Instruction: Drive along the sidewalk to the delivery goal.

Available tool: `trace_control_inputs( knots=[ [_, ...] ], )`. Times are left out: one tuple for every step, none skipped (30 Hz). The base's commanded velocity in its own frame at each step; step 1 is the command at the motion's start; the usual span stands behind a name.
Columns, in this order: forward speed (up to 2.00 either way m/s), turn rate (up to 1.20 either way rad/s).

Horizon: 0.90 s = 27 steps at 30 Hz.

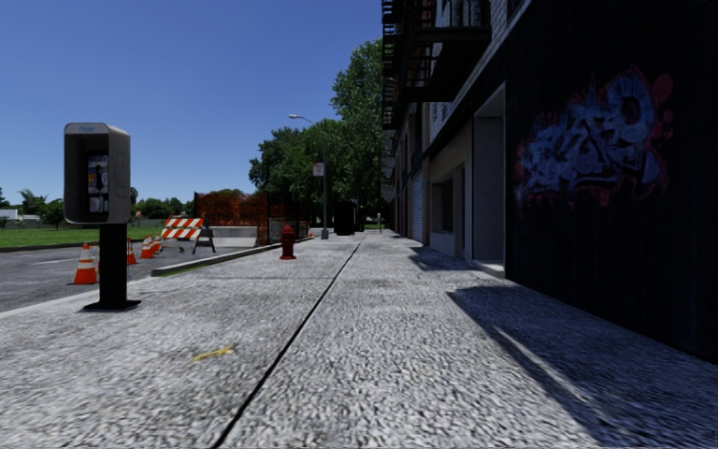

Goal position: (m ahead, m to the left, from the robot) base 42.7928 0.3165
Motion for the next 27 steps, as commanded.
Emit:
trace_control_inputs(
  knots=[
    [2.0, 0.0],
    [2.0, 0.0],
    [2.0, 0.0],
    [2.0, 0.0],
    [2.0, 0.0],
    [2.0, -0.03],
    [2.0, -0.03],
    [2.0, -0.1],
    [2.0, -0.14],
    [2.0, -0.14],
    [2.0, -0.14],
    [2.0, -0.16],
    [2.0, -0.21],
    [2.0, -0.21],
    [2.0, -0.23],
    [2.0, -0.25],
    [2.0, -0.25],
    [2.0, -0.28],
    [2.0, -0.29],
    [2.0, -0.29],
    [2.0, -0.29],
    [2.0, -0.29],
    [2.0, -0.29],
    [2.0, -0.26],
    [2.0, -0.26],
    [2.0, 0.0],
    [2.0, 0.0]
  ],
)
